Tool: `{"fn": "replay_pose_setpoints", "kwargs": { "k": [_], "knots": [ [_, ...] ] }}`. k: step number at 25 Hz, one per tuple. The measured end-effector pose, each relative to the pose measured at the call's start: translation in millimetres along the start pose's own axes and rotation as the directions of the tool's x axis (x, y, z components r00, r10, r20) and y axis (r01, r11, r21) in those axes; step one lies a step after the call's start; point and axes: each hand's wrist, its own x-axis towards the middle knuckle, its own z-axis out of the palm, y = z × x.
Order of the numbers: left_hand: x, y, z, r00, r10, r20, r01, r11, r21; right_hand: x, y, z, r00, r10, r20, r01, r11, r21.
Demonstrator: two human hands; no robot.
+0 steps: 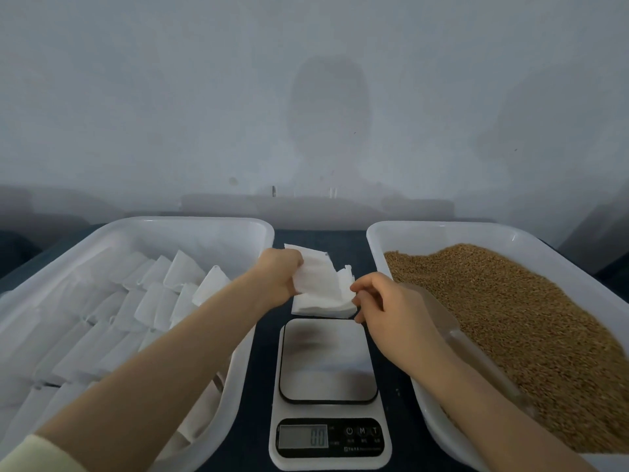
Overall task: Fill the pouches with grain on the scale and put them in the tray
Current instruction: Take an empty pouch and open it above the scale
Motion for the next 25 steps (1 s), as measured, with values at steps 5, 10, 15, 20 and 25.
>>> {"fn": "replay_pose_setpoints", "kwargs": {
  "k": [5,10,15,20,25],
  "knots": [
    [-41,-14,-17,0.944,-0.002,0.331,-0.032,0.995,0.097,3,-3,-3,0.994,0.104,-0.018,-0.099,0.978,0.183],
    [-60,-33,-27,0.877,0.002,0.48,-0.122,0.968,0.219,6,-5,-6,0.99,0.129,-0.058,-0.105,0.944,0.313],
    [-57,-27,-29,0.899,0.082,0.431,-0.232,0.923,0.307,2,-4,-7,0.997,0.073,-0.032,-0.064,0.974,0.217],
    [-57,-27,-33,0.907,0.144,0.397,-0.332,0.824,0.46,-3,-7,-3,1.0,-0.03,-0.01,0.03,0.997,0.072],
    [-56,-27,-32,0.921,0.095,0.378,-0.29,0.816,0.501,-4,-7,-1,0.999,-0.053,-0.009,0.054,0.995,0.082]
  ]
}}
